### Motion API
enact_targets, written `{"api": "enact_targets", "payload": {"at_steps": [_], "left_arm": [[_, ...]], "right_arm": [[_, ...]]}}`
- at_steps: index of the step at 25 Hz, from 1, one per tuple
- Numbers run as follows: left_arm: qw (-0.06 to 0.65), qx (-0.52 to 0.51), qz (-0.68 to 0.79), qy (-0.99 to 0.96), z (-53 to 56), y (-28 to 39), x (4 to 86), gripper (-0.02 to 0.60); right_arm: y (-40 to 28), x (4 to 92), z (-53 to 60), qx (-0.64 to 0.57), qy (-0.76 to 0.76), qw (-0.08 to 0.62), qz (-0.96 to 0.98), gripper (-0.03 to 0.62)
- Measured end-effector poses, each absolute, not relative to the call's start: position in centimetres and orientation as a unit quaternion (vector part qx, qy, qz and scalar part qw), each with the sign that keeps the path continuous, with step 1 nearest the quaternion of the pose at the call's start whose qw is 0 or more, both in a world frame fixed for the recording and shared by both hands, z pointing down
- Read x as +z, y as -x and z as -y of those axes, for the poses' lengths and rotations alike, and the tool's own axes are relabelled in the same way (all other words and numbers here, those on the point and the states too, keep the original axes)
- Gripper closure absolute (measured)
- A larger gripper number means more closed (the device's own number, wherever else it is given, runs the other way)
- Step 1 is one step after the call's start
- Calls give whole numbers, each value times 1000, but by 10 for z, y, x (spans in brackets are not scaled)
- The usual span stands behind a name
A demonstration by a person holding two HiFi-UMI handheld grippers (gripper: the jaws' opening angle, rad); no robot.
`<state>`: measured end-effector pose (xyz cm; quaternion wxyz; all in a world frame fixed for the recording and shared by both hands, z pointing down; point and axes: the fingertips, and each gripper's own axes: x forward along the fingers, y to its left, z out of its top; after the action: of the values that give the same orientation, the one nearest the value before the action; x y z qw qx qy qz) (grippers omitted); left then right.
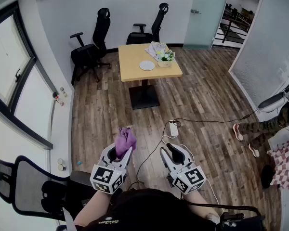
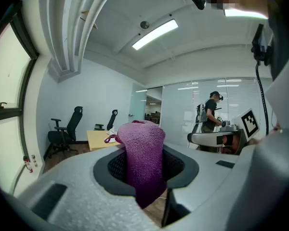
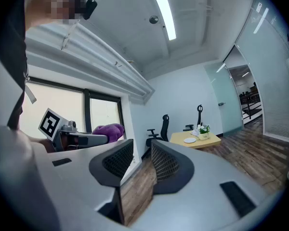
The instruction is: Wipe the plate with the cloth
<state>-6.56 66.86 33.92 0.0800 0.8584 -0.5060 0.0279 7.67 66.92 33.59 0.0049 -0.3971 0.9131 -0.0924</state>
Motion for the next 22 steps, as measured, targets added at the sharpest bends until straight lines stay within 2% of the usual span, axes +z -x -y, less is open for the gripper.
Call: {"api": "enact_targets", "payload": {"at_steps": [14, 22], "left_arm": [[81, 37, 507, -857, -671, 36, 340, 454], [84, 39, 513, -853, -670, -5, 342, 454]], "right_arm": [[-98, 335, -675, -101, 369, 16, -924, 484], [-153, 342, -676, -104, 381, 20, -918, 484]]}}
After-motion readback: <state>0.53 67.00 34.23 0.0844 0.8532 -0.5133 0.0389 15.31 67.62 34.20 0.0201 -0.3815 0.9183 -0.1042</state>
